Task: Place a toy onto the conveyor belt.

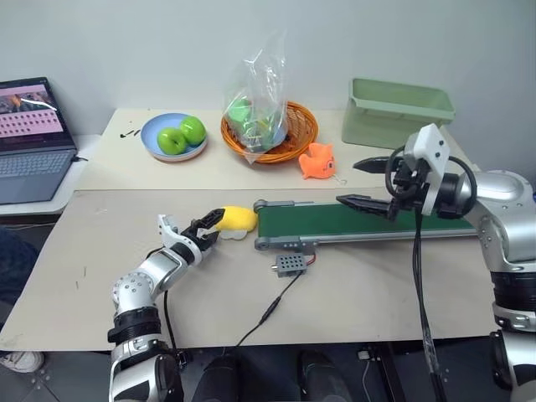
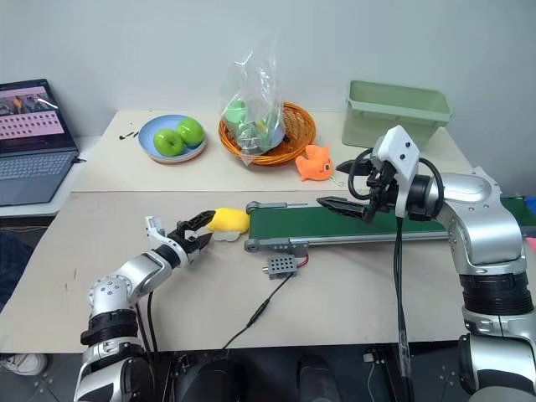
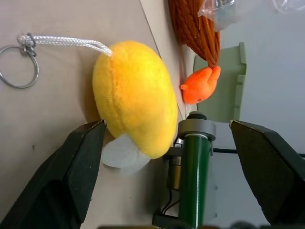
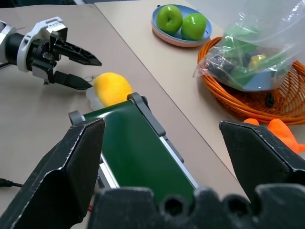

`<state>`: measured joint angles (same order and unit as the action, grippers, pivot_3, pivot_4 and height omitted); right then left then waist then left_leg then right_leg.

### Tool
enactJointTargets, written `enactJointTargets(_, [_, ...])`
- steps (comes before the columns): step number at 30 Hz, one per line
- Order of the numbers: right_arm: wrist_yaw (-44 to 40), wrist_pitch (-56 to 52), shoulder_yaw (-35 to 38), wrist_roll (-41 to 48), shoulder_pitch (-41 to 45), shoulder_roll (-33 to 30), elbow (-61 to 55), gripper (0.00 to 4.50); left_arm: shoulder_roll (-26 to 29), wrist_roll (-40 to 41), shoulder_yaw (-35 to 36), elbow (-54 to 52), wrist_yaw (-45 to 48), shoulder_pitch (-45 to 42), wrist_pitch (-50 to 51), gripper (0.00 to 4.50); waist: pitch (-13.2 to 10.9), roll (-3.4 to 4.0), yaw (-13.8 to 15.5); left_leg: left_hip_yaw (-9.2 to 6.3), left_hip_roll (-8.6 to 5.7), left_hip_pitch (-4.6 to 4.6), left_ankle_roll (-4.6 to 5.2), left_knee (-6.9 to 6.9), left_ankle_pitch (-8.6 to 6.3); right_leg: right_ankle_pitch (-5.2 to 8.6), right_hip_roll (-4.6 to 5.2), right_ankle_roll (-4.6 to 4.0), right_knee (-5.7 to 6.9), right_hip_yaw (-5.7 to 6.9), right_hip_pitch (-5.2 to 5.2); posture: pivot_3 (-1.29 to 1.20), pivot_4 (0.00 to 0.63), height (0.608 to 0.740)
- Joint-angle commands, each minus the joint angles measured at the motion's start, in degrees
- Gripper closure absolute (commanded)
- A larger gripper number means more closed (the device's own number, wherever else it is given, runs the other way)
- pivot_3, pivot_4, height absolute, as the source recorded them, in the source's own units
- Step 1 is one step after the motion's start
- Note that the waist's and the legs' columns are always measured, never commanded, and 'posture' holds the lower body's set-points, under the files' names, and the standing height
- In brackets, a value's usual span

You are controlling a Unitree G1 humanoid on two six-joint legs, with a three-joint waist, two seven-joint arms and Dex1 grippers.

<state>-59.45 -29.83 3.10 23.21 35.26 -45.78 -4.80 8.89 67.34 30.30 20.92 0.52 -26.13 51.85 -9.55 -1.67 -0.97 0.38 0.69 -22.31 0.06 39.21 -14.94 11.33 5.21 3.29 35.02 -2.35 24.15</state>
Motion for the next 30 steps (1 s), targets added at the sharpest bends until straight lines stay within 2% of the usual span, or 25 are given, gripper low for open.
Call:
enactJointTargets(1, [0.8, 0.1, 2.3, 0.5, 0.7, -1.2, -1.8, 0.00, 0.3, -2.1, 0.6, 2.4, 0.3, -1.0, -2.0, 0.07, 0.0, 0.00, 0.0, 0.00, 0.00, -0.01, 0.00, 0.00, 0.00, 0.00, 0.00, 0.00, 0.00, 0.00, 0.01, 0.00, 0.150, 0.740])
enactJointTargets(9, [1.7, -0.1, 2.3, 0.6, 0.7, -1.7, -2.4, 0.00, -0.9, -5.3, 0.4, 7.3, 2.1, -4.1, -4.3, 0.07, 0.0, 0.01, 0.3, -0.01, -0.01, 0.05, -0.01, 0.00, 0.01, 0.00, 0.01, 0.00, 0.04, 0.01, -0.06, 0.00, 0.150, 0.740])
enactJointTargets(12, [1.8, -0.2, 2.2, 0.5, 0.9, -1.9, -2.6, 0.00, -0.9, -6.8, 0.0, 10.2, 3.6, -5.9, -5.1, 0.73, 0.0, 0.01, 0.3, -0.01, -0.02, 0.02, -0.01, 0.00, 0.01, 0.00, 0.02, 0.00, 0.01, 0.02, -0.06, 0.00, 0.150, 0.740])
enactJointTargets(16, [1.9, 0.0, 1.9, 0.1, 1.3, -2.2, -2.6, 0.00, -0.3, -9.7, -0.1, 13.7, 4.8, -8.3, -7.5, 2.25, 0.0, 0.01, 0.3, -0.01, -0.03, -0.02, -0.01, 0.00, 0.01, 0.00, 0.02, 0.01, -0.02, 0.03, -0.02, 0.00, 0.150, 0.740])
enactJointTargets(22, [2.0, 0.2, 1.6, 0.0, 1.8, -2.5, -2.6, 0.00, -1.2, -8.4, 2.4, 13.8, 5.5, -9.5, -6.8, 4.44, 0.0, 0.01, 0.3, -0.02, -0.02, -0.03, -0.01, 0.00, 0.01, 0.00, 0.03, 0.01, -0.02, 0.04, -0.01, 0.00, 0.150, 0.740])
enactJointTargets(26, [2.1, 0.5, 1.1, -0.1, 2.2, -2.3, -2.1, 0.00, -0.8, -8.9, 2.9, 10.6, 6.0, -9.1, -7.4, 4.48, 0.0, 0.00, 0.2, -0.03, -0.02, -0.05, -0.01, 0.00, 0.01, -0.01, 0.03, 0.01, -0.01, 0.04, 0.00, 0.00, 0.150, 0.740])
enactJointTargets(29, [2.0, 0.9, 0.5, -0.5, 2.9, -2.0, -1.3, 0.00, -0.6, -7.6, 4.1, 3.8, 5.4, -8.6, -8.8, 4.48, 0.0, -0.02, 0.1, -0.03, -0.01, -0.12, -0.01, 0.00, 0.01, -0.01, 0.02, 0.01, -0.02, 0.04, 0.07, 0.00, 0.150, 0.740])
enactJointTargets(30, [1.8, 1.1, 0.3, -0.7, 3.2, -1.9, -0.8, 0.00, -0.5, -8.6, 5.0, 0.2, 4.4, -9.0, -12.8, 4.48, 0.0, -0.02, 0.1, -0.03, -0.01, -0.14, -0.01, 0.00, 0.01, -0.01, 0.03, 0.02, -0.02, 0.03, 0.10, 0.00, 0.150, 0.740])
